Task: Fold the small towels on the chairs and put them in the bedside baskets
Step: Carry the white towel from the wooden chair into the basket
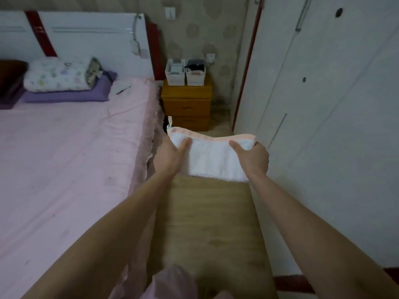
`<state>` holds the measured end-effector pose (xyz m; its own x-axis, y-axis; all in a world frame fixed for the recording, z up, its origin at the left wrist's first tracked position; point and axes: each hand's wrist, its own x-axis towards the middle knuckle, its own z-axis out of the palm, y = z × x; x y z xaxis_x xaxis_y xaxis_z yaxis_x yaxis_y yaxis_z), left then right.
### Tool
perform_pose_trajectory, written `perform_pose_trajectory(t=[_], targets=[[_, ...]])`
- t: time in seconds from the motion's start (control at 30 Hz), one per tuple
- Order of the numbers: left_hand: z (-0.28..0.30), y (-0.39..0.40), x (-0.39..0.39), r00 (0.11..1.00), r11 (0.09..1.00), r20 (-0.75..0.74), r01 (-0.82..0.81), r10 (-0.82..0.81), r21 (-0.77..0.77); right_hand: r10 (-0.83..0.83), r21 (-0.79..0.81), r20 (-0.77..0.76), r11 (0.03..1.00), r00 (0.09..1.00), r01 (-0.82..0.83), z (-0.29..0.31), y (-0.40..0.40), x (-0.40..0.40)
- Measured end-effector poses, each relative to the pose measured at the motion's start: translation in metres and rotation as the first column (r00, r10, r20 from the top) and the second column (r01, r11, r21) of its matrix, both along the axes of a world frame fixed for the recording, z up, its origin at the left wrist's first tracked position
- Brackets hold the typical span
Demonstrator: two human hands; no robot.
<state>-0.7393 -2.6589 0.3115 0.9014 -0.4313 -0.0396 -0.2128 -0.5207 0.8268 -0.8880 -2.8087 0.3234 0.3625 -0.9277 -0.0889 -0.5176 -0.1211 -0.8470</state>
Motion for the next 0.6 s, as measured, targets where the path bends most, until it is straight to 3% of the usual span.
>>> perform_pose_trajectory(t=[0.2,0.6], targets=[[-0.001,-0.076,0.126,0.992,0.992,0.0,-0.123,0.123,-0.005,0.183,0.004,-0.012,0.983,0.983,-0.183,-0.016,-0.094,0.145],[-0.003,-0.277,0.383,0.992,0.991,0.037,-0.121,0.119,0.052,0.22,0.123,-0.076,0.97,0.972,-0.21,-0.027,-0.302,0.395]])
